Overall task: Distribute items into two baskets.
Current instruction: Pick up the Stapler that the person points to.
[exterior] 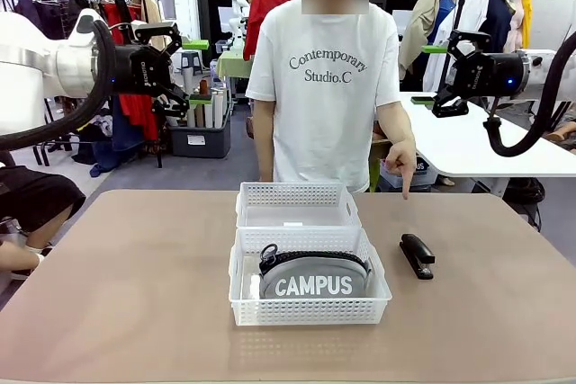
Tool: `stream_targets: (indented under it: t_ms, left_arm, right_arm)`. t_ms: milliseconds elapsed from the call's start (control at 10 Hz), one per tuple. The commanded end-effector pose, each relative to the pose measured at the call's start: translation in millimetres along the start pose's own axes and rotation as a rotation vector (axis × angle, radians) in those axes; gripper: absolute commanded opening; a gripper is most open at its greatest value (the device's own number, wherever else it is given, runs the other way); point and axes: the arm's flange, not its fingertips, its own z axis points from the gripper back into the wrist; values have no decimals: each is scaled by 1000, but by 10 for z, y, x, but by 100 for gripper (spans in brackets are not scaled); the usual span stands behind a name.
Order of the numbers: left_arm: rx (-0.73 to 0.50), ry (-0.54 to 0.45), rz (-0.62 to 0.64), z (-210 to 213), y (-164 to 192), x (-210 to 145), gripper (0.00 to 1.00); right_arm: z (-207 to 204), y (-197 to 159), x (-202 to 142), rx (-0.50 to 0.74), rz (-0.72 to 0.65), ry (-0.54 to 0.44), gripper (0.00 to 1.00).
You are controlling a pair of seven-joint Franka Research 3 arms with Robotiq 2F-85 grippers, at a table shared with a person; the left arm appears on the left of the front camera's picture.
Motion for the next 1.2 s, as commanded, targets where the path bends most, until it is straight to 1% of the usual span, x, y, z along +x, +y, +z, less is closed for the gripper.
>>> stream_targets:
  t_ms: [0, 700, 800, 900, 1000, 1100]
  left_arm:
    - [-12, -6, 7, 8, -19, -9, 100]
    - [-12, -6, 7, 8, -19, -9, 100]
    - [-12, -6, 7, 8, -19, -9, 100]
    - [-12, -6, 7, 8, -19, -9, 100]
    - [-12, -6, 7, 8, -19, -9, 100]
    - [-12, -6, 7, 8, -19, -9, 100]
  right_arm:
    - [1, 23, -3, 0, 4, 0, 100]
    - [0, 0, 0, 0, 0, 0, 100]
    - [-52, 55, 108, -66, -15, 46, 100]
    - [-127, 74, 119, -168, -12, 18, 100]
    - [-148, 170, 265, -294, -21, 23, 100]
    - [-229, 157, 276, -407, -30, 32, 100]
